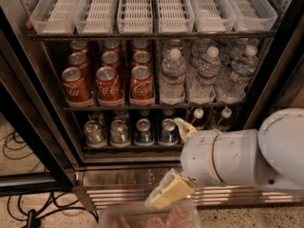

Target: Pick coke can from middle shelf of fridge

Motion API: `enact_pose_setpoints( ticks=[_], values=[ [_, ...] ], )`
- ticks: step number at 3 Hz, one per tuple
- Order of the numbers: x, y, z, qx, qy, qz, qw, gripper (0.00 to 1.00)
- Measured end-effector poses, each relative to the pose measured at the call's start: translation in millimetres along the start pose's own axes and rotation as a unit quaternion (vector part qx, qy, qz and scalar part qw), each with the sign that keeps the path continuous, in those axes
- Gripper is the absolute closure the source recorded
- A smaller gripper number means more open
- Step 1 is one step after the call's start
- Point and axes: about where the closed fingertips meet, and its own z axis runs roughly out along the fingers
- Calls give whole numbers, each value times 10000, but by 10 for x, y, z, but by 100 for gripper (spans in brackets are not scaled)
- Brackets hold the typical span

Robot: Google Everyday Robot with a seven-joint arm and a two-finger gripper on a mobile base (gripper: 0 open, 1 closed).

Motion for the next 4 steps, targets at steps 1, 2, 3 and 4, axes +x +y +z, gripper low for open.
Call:
enact_pose_setpoints(
  ticks=[1,2,3,4],
  values=[
    [-244,-230,196,543,-480,218,9971,0],
    [-319,-497,274,962,-751,582,9908,0],
    [-241,-732,260,1425,-775,1119,9804,0],
    [-125,-817,214,1851,-641,1680,9661,0]
  ],
)
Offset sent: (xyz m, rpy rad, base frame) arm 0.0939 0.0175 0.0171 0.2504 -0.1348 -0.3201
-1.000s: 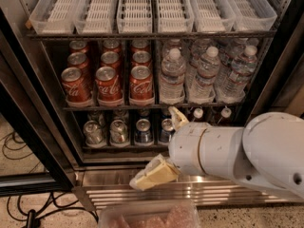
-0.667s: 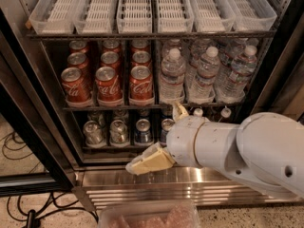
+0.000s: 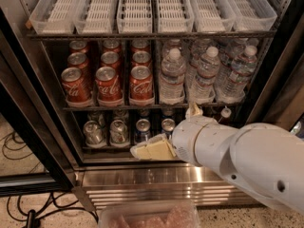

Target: Pick coke can from middle shelf of fridge

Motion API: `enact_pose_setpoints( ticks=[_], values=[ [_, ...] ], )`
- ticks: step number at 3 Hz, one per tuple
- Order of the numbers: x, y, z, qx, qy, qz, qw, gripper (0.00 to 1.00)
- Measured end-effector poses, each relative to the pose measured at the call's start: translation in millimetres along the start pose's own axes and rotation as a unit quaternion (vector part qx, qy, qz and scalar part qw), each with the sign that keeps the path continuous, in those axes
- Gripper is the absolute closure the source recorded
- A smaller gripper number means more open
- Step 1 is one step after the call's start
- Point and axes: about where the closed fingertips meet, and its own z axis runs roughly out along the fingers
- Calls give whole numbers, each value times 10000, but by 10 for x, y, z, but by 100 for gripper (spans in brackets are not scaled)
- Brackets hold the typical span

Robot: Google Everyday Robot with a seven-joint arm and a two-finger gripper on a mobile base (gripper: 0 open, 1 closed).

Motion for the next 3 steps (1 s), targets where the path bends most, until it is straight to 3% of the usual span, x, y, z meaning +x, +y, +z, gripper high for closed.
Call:
enact_pose_setpoints(
  ticks=[1,2,3],
  values=[
    [-22,1,10,18,-8,339,9994,0],
    [-22,1,10,19,-9,339,9994,0],
    [-157,-29,94,78,-250,355,9990,0]
  ],
)
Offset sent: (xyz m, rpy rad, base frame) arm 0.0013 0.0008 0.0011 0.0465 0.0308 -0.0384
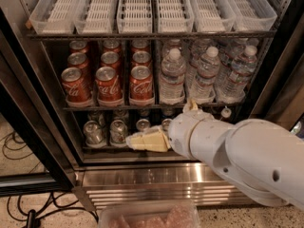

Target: Pick coke can from middle shelf of fridge

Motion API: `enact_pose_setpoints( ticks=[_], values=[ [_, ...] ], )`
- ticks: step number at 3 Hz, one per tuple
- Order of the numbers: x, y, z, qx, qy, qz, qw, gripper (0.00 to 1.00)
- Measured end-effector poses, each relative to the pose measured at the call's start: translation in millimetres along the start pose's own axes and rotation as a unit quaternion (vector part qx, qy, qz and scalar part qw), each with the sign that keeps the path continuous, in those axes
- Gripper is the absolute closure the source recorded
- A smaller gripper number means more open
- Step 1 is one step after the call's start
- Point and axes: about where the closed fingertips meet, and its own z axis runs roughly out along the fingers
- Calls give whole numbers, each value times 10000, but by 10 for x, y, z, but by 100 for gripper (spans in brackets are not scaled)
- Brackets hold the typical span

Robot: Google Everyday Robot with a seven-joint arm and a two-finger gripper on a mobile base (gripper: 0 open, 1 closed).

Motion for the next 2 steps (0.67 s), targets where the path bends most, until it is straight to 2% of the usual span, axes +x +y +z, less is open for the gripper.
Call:
enact_pose_setpoints(
  ticks=[1,2],
  values=[
    [-143,-18,138,80,-367,-69,9993,17],
    [-123,-12,209,188,-610,-172,9978,35]
  ],
)
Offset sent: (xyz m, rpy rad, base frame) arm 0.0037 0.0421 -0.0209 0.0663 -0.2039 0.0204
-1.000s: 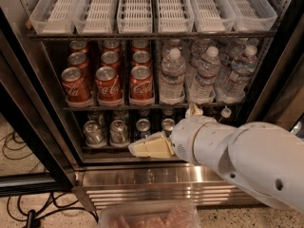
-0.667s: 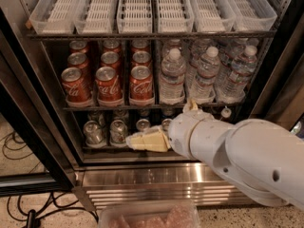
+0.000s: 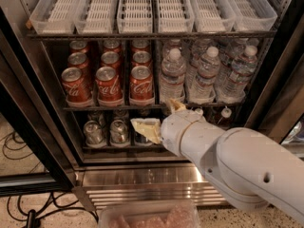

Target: Pick coke can from middle shelf of fridge

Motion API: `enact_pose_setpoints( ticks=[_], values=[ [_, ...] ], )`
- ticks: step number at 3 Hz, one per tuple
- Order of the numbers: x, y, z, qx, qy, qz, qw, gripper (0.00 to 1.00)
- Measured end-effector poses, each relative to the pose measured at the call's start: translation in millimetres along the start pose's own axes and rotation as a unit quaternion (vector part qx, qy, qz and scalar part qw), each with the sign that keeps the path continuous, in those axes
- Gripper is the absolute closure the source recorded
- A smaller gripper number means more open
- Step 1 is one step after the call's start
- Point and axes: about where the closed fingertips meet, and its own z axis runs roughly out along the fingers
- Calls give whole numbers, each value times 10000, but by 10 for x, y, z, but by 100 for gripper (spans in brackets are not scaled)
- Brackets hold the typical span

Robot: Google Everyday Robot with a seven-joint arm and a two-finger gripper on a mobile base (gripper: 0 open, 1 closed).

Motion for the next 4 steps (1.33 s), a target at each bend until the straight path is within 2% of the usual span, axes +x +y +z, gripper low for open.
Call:
enact_pose_setpoints(
  ticks=[2,3,4],
  values=[
    [111,224,152,113,-394,-381,9984,31],
    [93,238,167,112,-428,-377,9983,19],
    [113,216,189,276,-493,-307,9979,20]
  ],
)
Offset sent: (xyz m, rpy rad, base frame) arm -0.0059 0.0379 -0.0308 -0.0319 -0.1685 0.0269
